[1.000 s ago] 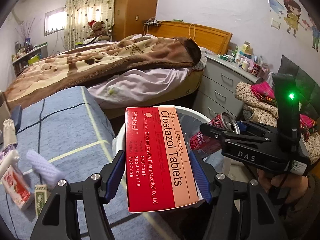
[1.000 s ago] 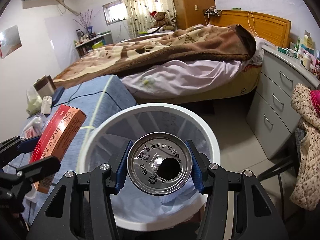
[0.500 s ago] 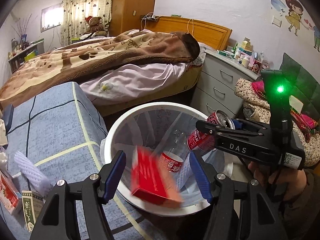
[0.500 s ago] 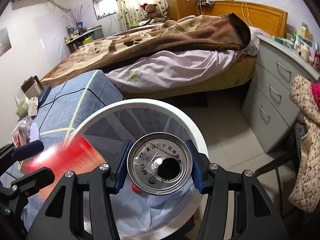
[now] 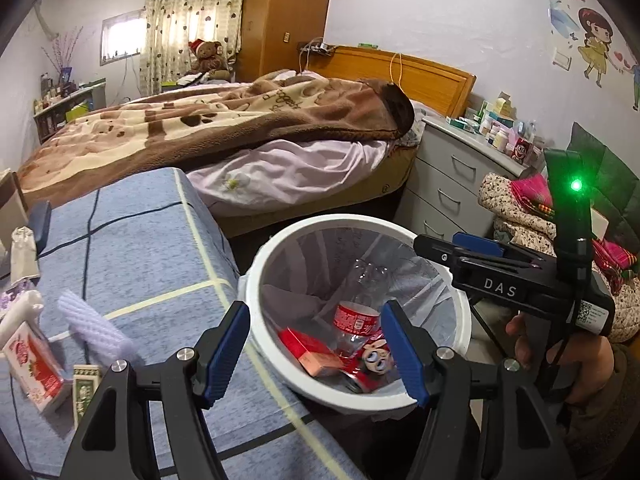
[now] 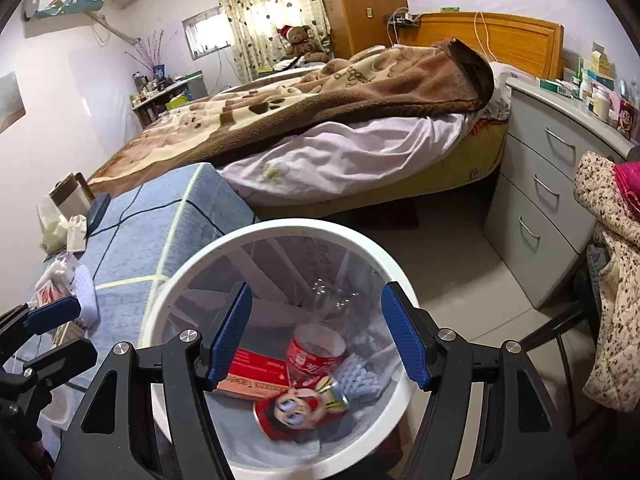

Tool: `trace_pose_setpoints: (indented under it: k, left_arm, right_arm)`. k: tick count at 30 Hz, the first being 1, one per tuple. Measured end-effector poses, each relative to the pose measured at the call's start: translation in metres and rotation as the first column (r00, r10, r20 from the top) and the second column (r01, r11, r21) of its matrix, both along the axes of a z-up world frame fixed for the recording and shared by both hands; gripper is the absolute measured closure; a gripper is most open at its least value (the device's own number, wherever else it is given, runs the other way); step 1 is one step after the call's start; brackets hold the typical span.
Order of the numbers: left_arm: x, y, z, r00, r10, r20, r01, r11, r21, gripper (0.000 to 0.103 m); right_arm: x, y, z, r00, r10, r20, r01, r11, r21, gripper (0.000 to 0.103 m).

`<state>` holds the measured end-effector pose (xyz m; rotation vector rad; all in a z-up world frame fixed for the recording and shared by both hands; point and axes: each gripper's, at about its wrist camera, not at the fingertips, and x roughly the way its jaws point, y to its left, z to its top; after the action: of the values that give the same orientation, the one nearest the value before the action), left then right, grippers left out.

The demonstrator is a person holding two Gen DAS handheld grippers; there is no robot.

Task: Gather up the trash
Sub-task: 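Return both tools to the table and reach left tool to the yogurt cup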

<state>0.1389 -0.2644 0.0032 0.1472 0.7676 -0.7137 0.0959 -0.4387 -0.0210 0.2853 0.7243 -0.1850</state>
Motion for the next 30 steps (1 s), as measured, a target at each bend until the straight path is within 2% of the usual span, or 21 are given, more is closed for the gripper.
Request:
trace_pose_setpoints:
  k: [10,16,22,26,30]
  left_arm:
    - [-0.018,0.039,0.014,0.997,0.060,0.049,-0.060,0.998,0.002,0.035]
    - [-0.027,0.072,0.014,0.993,0.111,0.052,-0.111,0.994,-0.003,0.035]
    - [-0.036,0.111,0.010,0.984,0.172,0.050,-0.171,0.985,-0.013,0.035]
    - [-0.040,0.138,0.008,0.975,0.218,0.051,-0.218,0.976,-0.015,0.035]
    - [-0.045,0.159,0.005,0.966,0.254,0.054,-0.254,0.967,-0.004,0.032]
  right_arm:
    - [-0.007,0.023,0.009,0.999,0.025,0.048,-0.025,1.000,0.004,0.034]
    - [-0.009,0.046,0.012,0.995,0.065,0.071,-0.065,0.998,0.004,0.034]
    - [-0.009,0.070,0.015,0.989,0.109,0.100,-0.108,0.994,-0.014,0.034]
    - [-0.005,0.085,0.015,0.984,0.139,0.113,-0.139,0.990,-0.005,0.028]
    - [-0.002,0.103,0.013,0.975,0.182,0.124,-0.182,0.983,-0.016,0.028]
